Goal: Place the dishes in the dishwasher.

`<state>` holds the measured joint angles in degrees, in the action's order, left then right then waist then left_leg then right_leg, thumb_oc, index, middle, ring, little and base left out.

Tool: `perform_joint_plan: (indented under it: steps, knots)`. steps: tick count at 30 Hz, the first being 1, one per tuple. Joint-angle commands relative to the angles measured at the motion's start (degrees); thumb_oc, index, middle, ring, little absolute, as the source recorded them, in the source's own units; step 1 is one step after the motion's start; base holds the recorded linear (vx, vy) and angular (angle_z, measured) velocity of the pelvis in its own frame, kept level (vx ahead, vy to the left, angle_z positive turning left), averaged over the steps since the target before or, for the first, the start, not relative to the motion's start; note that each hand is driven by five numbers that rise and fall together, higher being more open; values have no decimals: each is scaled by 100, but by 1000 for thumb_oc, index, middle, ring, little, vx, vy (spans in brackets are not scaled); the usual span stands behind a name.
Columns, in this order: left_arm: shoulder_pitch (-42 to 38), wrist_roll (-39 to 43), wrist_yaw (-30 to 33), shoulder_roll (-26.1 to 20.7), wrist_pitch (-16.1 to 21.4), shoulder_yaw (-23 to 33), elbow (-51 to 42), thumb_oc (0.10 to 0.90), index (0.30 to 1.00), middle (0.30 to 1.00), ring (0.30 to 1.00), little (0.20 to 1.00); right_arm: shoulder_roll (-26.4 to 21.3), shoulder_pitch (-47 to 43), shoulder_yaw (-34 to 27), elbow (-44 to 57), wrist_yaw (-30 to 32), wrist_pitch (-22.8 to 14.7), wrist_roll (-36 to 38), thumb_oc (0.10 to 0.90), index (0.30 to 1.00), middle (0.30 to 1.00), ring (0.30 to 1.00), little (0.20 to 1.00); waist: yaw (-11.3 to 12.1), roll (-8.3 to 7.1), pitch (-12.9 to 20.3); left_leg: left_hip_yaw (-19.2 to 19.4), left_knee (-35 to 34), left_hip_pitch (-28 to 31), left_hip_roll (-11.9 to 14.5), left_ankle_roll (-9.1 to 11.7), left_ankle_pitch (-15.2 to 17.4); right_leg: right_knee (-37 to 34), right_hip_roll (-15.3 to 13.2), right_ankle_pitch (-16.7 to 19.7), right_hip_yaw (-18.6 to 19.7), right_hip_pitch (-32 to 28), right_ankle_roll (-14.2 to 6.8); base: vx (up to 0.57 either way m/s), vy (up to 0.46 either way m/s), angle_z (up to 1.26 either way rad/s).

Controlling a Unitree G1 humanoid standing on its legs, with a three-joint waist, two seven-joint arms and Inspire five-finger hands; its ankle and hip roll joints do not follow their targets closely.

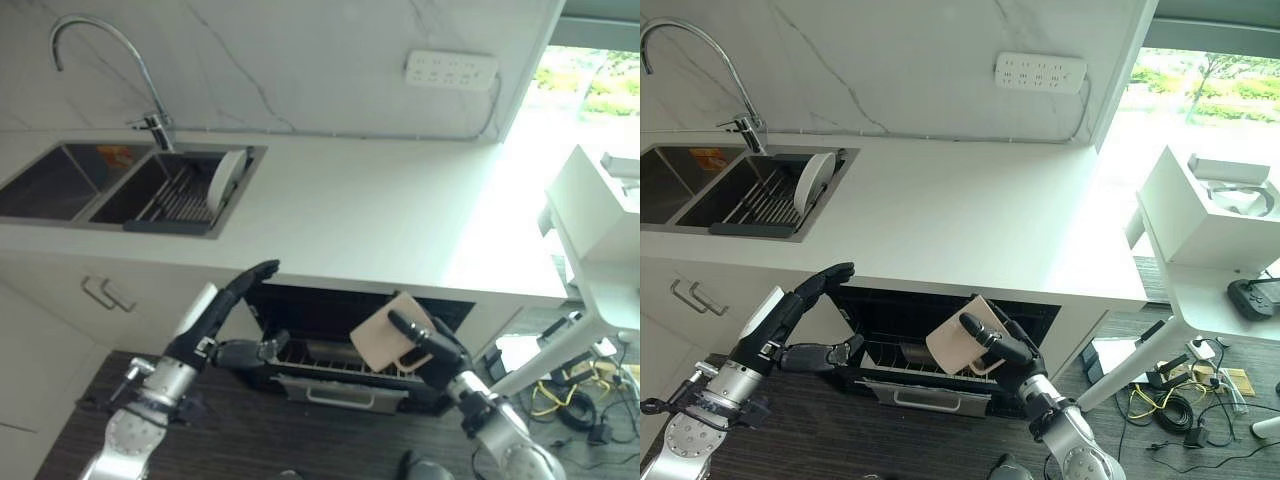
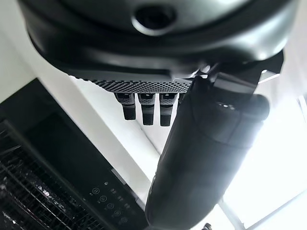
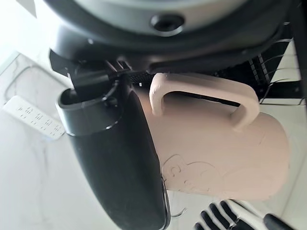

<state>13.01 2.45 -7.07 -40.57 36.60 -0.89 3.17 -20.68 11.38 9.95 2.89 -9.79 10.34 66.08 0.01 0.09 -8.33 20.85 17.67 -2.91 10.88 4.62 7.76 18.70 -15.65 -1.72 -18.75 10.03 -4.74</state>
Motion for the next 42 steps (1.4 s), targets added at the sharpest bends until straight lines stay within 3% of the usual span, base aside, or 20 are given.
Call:
perform_joint_plan:
  steps: [1, 7, 15, 23, 35, 42]
  knots:
    - [-532, 40, 45, -365, 824, 47, -228, 800, 900, 900, 900, 900, 78, -460, -144, 538, -458, -228, -34, 400, 300, 300, 300, 300, -79, -16, 90, -143, -48, 188, 162, -36, 110, -151, -295, -334, 467, -472, -737, 25, 23, -14]
    - [-503, 132, -768, -815, 455, -508, -241, 800, 900, 900, 900, 900, -81, -538, -75, -193, -322, -330, -305, 400, 300, 300, 300, 300, -76, 35, 15, -143, -48, 151, 72, -91, 164, -151, -386, -303, 462, -447, -803, 47, 20, -7]
    - [-537, 91, -1057, -1208, 266, -960, -412, 800, 900, 900, 900, 900, -251, -818, -260, -901, -236, -527, -328, 400, 300, 300, 300, 300, 15, 112, -144, -235, -48, 16, -58, -158, 160, -151, -495, -282, 390, -442, -877, 25, 23, 5]
    - [-617, -66, -1056, -1304, 126, -1333, -291, 800, 900, 900, 900, 900, -408, -1134, -329, -1277, -164, -525, -559, 400, 300, 300, 300, 300, 91, 164, -243, -351, -48, -51, -58, -145, 115, -151, -438, -338, 303, -511, -853, 30, 18, 8]
    - [-1099, -796, -152, -1318, -193, -1718, 6, 800, 900, 900, 900, 900, -1164, -1690, -473, -1288, -487, 145, -980, 400, 300, 300, 300, 300, 154, 49, -455, -416, -48, -205, 44, -48, -19, -151, -370, -341, 267, -469, -830, 4, 1, 5]
    - [-1513, -950, 41, -1383, -287, -1955, -96, 800, 900, 900, 900, 900, -1314, -1767, -463, -1252, -555, 534, -652, 400, 300, 300, 300, 300, 174, -27, -589, -437, -48, -260, 63, -33, -81, -151, -354, -332, 261, -480, -840, 0, 0, 0]
